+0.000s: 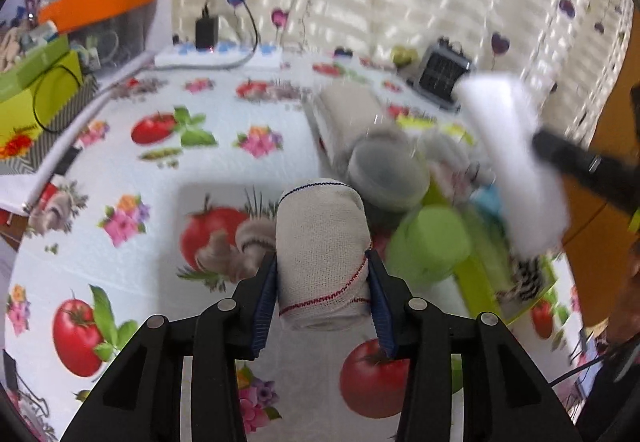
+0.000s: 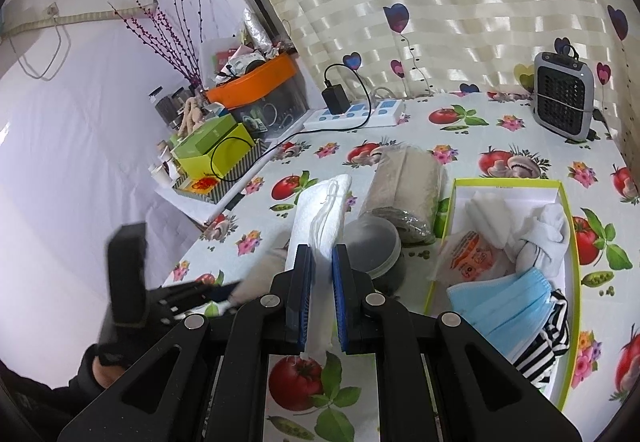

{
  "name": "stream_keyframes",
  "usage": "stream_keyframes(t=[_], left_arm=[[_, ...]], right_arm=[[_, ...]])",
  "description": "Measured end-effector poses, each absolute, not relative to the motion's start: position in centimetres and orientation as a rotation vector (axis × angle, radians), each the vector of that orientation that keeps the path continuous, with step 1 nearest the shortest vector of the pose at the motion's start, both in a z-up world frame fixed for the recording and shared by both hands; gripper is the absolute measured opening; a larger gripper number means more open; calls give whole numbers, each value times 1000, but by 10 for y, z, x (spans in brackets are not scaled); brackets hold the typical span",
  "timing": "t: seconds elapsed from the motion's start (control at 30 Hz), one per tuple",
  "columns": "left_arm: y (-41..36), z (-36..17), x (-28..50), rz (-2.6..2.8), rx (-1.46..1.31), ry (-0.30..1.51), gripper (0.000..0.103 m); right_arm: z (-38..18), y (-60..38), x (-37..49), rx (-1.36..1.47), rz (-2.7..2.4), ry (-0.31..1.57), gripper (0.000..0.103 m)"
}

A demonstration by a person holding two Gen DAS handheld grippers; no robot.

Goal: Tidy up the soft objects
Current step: 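Carry the rolled bandage and folded towel over the white box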

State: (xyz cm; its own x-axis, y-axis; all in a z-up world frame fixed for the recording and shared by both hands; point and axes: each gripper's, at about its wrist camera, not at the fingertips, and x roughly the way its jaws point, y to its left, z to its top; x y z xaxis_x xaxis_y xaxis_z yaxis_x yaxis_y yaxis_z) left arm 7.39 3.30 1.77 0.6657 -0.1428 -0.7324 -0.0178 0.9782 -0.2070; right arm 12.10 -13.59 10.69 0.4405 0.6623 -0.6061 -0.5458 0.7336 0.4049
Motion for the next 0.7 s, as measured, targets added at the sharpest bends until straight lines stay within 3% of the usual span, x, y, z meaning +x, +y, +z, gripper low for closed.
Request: stream_keyframes(t=[0.27,0.7], left_arm=[[18,58,71,-120,-197,746,41],[-6,71,84,-172,-173,728,41]], right_arm=[[107,-135,117,169,765,819,11],[105,-148,119,183,724,811,11]])
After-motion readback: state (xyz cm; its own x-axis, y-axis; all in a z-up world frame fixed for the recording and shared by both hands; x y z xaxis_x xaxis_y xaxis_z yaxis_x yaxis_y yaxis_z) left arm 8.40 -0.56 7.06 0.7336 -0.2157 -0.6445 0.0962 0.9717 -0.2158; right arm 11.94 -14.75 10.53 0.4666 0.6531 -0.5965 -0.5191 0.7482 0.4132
